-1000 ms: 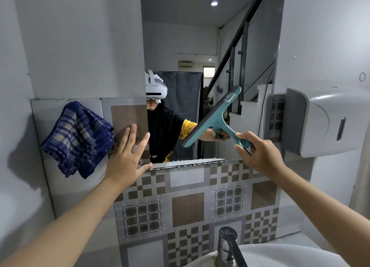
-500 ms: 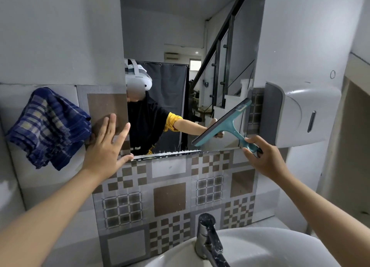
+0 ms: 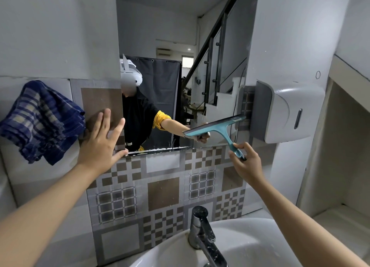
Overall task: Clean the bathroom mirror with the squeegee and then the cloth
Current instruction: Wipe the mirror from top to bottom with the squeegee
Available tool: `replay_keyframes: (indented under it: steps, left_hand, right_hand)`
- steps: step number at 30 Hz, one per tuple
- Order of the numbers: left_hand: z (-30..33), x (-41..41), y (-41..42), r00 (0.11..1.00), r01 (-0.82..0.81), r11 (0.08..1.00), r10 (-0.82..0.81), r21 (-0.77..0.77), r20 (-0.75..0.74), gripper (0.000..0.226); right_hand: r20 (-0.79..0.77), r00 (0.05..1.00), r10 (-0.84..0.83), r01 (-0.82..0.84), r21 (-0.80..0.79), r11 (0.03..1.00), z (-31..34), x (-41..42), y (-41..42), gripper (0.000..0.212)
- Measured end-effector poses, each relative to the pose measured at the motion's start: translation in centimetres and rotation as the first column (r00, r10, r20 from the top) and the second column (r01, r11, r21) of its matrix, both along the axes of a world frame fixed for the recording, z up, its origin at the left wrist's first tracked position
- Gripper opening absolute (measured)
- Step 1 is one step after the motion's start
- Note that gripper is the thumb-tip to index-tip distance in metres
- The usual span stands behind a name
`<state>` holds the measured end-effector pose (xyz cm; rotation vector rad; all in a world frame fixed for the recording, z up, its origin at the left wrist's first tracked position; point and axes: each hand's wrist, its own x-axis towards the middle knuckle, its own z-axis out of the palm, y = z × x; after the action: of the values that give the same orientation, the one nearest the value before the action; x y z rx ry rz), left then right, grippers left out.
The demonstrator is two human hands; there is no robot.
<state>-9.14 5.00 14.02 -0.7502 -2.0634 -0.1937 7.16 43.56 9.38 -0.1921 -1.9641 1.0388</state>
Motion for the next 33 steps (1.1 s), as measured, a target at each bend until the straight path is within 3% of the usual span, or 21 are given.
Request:
replay_keyframes:
  steps: [19,33]
  left_hand:
    - [0.1,0.1,0.1,1.000,0.018,1.000,-0.019,0.016,0.022,0.098]
    - [0.0,0.0,0.1,0.999,0.038,0.999,-0.038,0.033,0.023,0.099]
  right_hand:
    - [-0.068,0.995,-0.077,0.046,-0.378,0.925,-2.5,-1.1,-6.3,0.014]
    - [-0.075,0.997,-0.032,-0.030,-0.699,0.714,-1.7,-1.0,-11.3,0.013]
